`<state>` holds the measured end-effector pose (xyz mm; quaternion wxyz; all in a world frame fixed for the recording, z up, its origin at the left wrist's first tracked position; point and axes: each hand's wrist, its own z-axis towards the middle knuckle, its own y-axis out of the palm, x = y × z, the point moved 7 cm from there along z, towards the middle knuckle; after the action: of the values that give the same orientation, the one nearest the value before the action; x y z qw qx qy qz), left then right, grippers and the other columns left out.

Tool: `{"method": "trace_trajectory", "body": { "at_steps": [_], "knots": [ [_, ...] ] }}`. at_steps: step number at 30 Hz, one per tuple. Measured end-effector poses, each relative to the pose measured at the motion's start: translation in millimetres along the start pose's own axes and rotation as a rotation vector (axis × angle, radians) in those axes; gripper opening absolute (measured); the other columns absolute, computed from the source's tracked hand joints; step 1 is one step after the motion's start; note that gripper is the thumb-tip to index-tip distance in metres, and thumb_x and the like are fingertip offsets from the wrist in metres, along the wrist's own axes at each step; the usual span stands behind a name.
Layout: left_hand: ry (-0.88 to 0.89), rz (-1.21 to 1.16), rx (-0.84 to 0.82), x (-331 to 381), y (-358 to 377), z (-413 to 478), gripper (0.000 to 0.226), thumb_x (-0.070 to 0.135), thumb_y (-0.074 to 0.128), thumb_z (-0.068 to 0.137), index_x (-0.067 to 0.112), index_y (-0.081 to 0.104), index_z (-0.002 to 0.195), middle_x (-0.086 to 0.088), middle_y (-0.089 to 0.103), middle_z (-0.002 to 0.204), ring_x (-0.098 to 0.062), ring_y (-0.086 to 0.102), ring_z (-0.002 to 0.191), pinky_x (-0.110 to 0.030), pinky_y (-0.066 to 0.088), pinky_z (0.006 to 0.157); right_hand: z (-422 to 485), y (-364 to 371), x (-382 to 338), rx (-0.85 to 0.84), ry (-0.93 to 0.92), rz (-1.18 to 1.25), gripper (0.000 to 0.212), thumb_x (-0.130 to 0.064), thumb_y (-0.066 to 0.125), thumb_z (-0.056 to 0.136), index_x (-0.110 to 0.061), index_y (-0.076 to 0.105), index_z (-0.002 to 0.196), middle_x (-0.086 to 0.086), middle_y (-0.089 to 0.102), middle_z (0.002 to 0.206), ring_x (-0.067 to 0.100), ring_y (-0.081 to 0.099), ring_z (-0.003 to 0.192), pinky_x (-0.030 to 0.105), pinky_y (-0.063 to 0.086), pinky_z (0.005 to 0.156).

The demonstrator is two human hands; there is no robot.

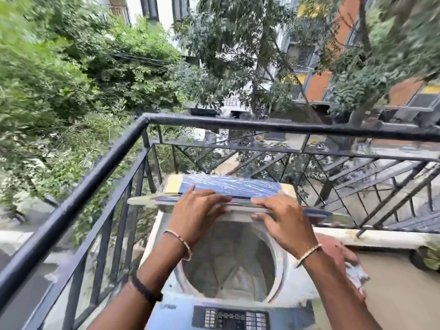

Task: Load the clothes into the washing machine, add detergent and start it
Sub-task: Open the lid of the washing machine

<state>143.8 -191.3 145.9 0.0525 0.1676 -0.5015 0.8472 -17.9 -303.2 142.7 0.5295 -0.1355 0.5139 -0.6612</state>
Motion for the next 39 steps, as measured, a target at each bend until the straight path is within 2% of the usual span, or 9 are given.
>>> {"method": "trace_trajectory", "body": {
  "at_steps": [4,7,12,14,16,19,25,32,39],
  "knots": [
    [-0.001,0.104,0.178,-11.7,-12.8,47.5,0.027,0.044,0.057,0.085,0.035,0.072,0.105,0.008,0.075,0.094,-0.018,0.068,0.091,-0.049,0.035,0.110,47.6,-16.6,10.2,0.224,0.034,0.029,0.027,-0.035,0.076,0.077,-0.026,0.075,0.102,-0.007,0.076,0.100,0.012,0.068,0.095,0.034,0.035,0.110],
    [-0.047,0.101,0.256,-20.2,-15.6,81.0,0.026,0.038,0.068,0.083,0.035,0.072,0.108,0.007,0.074,0.099,-0.022,0.066,0.096,-0.052,0.035,0.109,76.3,-21.0,11.5,0.387,0.031,0.029,0.028,-0.025,0.079,0.076,-0.020,0.076,0.104,0.000,0.076,0.101,0.017,0.069,0.097,0.041,0.041,0.108],
    [-0.187,0.242,0.215,-30.1,-16.1,123.2,0.033,0.053,0.053,0.089,0.044,0.062,0.119,0.001,0.061,0.130,-0.028,0.048,0.126,-0.055,0.019,0.115,104.9,-2.1,4.5,0.540,0.052,-0.175,0.040,0.006,0.060,0.088,-0.008,0.065,0.125,0.010,0.067,0.125,0.025,0.062,0.118,0.043,0.042,0.111],
    [-0.231,0.271,0.184,-35.6,-15.1,135.5,0.033,0.056,0.047,0.091,0.047,0.059,0.121,0.003,0.054,0.138,-0.028,0.039,0.135,-0.058,0.009,0.117,114.8,8.0,6.6,0.516,0.102,-0.205,0.046,0.005,0.048,0.093,-0.005,0.052,0.137,0.014,0.054,0.141,0.028,0.048,0.135,0.044,0.031,0.118],
    [-0.244,0.293,0.177,-40.6,-13.1,148.7,0.032,0.055,0.045,0.092,0.048,0.056,0.121,0.001,0.052,0.140,-0.029,0.036,0.137,-0.060,0.005,0.115,126.2,19.9,11.0,0.401,0.115,-0.232,0.050,-0.016,0.039,0.101,-0.004,0.033,0.149,0.014,0.030,0.156,0.027,0.024,0.148,0.043,0.017,0.123],
    [-0.233,0.313,0.149,-48.6,-3.5,170.1,0.034,0.048,0.039,0.098,0.042,0.050,0.130,-0.004,0.050,0.141,-0.029,0.038,0.136,-0.062,0.012,0.115,146.2,31.7,25.7,0.199,0.095,-0.334,0.073,-0.023,0.048,0.096,-0.007,0.008,0.155,0.009,0.003,0.163,0.024,-0.001,0.152,0.041,0.002,0.124],
    [-0.133,0.306,0.081,-70.8,27.8,179.6,0.063,0.050,0.014,0.102,0.016,0.003,0.153,-0.006,0.007,0.162,-0.025,0.004,0.150,-0.054,0.008,0.121,183.2,31.2,43.9,0.092,0.122,-0.324,0.079,0.005,0.042,0.092,-0.014,-0.001,0.155,0.005,-0.005,0.164,0.017,-0.007,0.151,0.031,-0.012,0.118],
    [-0.078,0.251,-0.103,-83.6,31.0,188.1,0.065,0.032,0.028,0.101,0.011,-0.005,0.153,-0.011,-0.010,0.162,-0.027,-0.009,0.150,-0.052,0.005,0.122,195.6,34.1,50.7,0.045,0.136,-0.310,0.091,0.015,0.043,0.083,-0.014,-0.004,0.155,0.005,-0.007,0.163,0.018,-0.008,0.151,0.032,-0.010,0.120],
    [-0.004,0.253,-0.100,-82.5,31.2,172.5,0.087,0.043,0.045,0.093,0.015,-0.012,0.152,-0.007,-0.021,0.160,-0.025,-0.018,0.148,-0.050,-0.002,0.122,186.7,29.0,44.9,0.051,0.129,-0.284,0.083,0.005,0.048,0.088,-0.012,0.001,0.155,0.007,-0.001,0.164,0.020,-0.004,0.152,0.032,-0.011,0.118]
  ]
}}
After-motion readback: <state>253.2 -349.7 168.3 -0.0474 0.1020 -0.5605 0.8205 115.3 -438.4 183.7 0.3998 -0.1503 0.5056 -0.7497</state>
